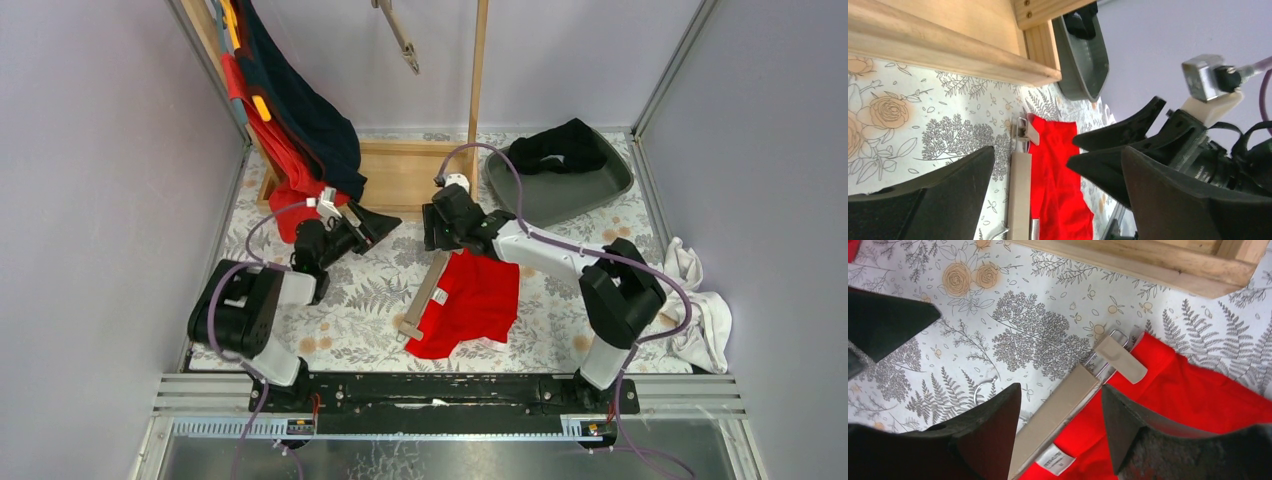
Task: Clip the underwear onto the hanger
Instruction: Pick up the hanger at the center of the board.
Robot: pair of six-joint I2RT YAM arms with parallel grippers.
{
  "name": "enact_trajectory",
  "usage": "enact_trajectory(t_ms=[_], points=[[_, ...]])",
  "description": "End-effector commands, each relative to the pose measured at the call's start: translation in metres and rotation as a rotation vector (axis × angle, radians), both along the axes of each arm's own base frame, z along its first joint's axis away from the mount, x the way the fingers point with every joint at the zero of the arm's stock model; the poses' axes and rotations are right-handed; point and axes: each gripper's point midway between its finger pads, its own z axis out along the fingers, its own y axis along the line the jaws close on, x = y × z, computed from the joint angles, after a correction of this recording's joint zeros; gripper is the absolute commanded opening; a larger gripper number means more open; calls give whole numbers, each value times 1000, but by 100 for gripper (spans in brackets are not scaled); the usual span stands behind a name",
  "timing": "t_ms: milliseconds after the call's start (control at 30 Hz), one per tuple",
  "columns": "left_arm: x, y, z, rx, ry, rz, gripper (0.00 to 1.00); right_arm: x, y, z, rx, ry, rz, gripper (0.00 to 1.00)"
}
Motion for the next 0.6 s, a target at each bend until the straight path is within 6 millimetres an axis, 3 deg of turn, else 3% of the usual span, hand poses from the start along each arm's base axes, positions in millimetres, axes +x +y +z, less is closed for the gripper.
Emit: enact_trajectory(t_ms=[0, 333, 567], points=[[3, 26, -5, 139, 26, 140, 100, -8, -6, -12, -89, 102, -157, 67], [-9, 60, 13, 308, 43, 278, 100, -35, 8, -41, -133, 206, -211, 71], [-14, 64, 18, 328, 29, 288, 100, -42, 24, -54, -118, 240, -187, 70]])
